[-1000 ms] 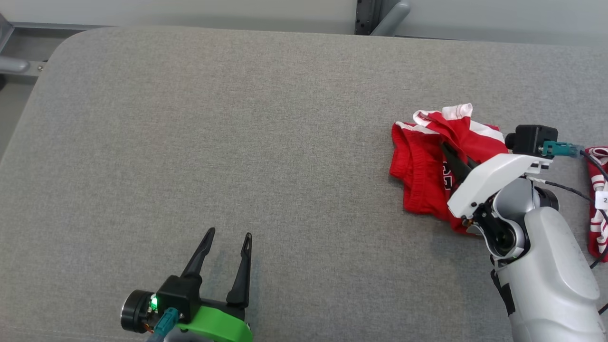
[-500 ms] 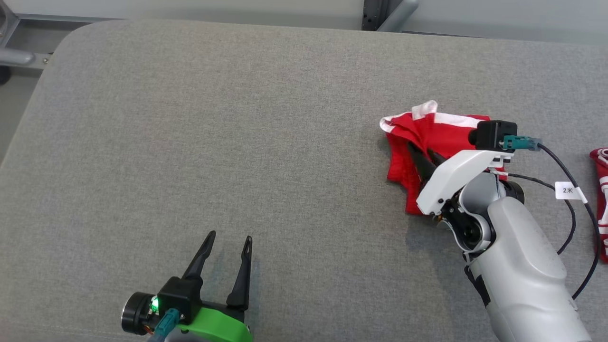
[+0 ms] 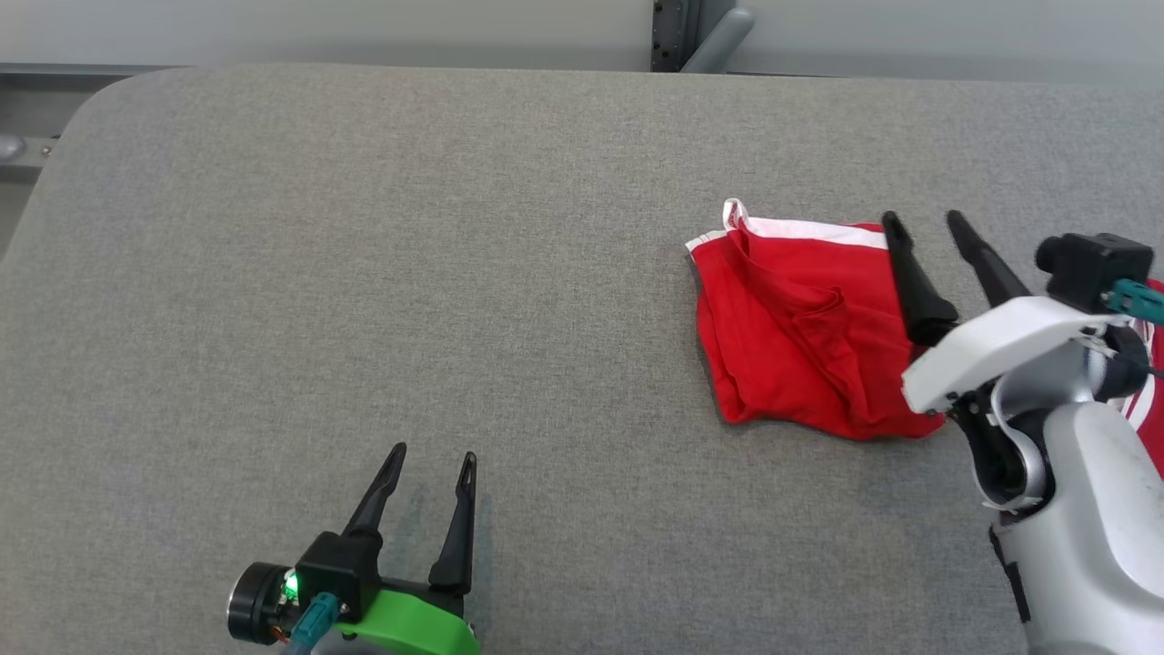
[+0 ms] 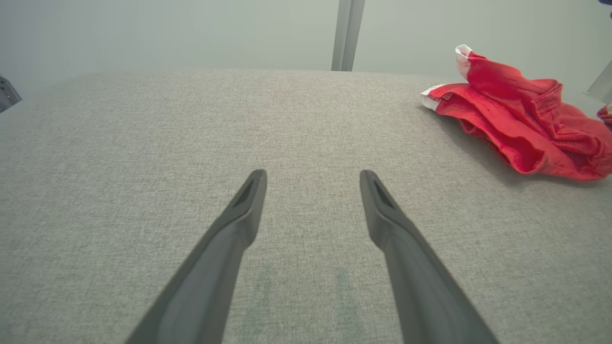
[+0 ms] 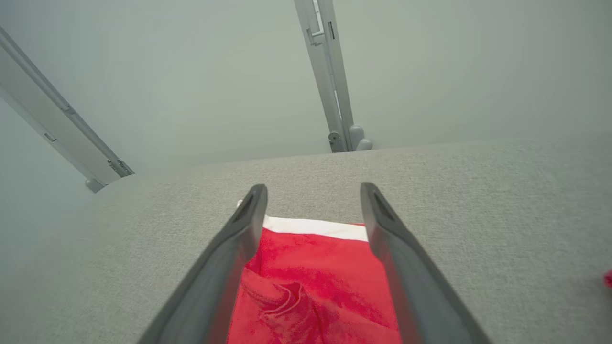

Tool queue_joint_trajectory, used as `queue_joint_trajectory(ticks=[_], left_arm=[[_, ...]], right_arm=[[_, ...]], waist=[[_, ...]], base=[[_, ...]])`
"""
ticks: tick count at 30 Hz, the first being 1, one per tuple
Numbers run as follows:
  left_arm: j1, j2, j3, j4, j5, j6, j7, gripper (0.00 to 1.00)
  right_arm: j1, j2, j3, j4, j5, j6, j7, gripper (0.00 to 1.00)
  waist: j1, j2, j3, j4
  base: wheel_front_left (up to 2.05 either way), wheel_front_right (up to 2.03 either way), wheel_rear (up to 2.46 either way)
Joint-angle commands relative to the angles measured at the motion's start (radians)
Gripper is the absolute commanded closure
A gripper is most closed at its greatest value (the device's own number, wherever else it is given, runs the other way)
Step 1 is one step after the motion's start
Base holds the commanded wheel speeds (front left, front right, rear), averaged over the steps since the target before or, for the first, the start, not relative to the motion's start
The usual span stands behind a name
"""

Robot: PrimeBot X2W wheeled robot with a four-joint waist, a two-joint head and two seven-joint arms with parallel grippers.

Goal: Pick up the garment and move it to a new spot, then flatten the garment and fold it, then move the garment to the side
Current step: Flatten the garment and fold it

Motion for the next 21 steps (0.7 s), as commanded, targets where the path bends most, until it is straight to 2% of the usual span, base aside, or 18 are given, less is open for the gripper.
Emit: queue_joint_trajectory(ticks=[1, 2, 4, 9, 17, 21], left_arm=[[0.012, 0.001, 0.003, -0.006, 0.000, 0.004, -0.002, 0.00], [0.012, 0.001, 0.003, -0.007, -0.001, 0.003, -0.002, 0.00], [0.010, 0.001, 0.001, -0.009, 0.000, 0.001, -0.002, 0.00], [-0.011, 0.001, -0.005, -0.010, 0.008, -0.008, -0.002, 0.00], [-0.048, 0.001, -0.010, -0.001, 0.017, -0.019, -0.002, 0.00], [-0.057, 0.001, -0.009, 0.004, 0.013, -0.021, -0.002, 0.00]], right_arm=[[0.041, -0.010, -0.046, -0.034, -0.025, 0.000, -0.023, 0.13], [0.052, -0.027, -0.068, -0.044, -0.045, 0.000, -0.033, 0.51], [0.073, -0.046, -0.109, -0.043, -0.082, 0.000, -0.056, 1.00], [0.071, -0.061, -0.119, 0.041, -0.140, 0.000, -0.120, 1.00], [-0.045, -0.100, 0.002, 0.278, -0.211, 0.000, -0.310, 1.00], [-0.084, -0.108, 0.038, 0.371, -0.215, 0.000, -0.359, 1.00]], waist=[[0.0000, 0.0000, 0.004, -0.008], [0.0000, 0.0000, 0.006, -0.009], [0.0000, 0.0000, 0.013, -0.012], [0.0000, 0.0000, 0.046, -0.008], [0.0000, 0.0000, 0.104, 0.022], [0.0000, 0.0000, 0.113, 0.046]], base=[[0.00, 0.00, 0.00], [0.00, 0.00, 0.00], [0.00, 0.00, 0.00], [0.00, 0.00, 0.00], [0.00, 0.00, 0.00], [0.00, 0.00, 0.00]])
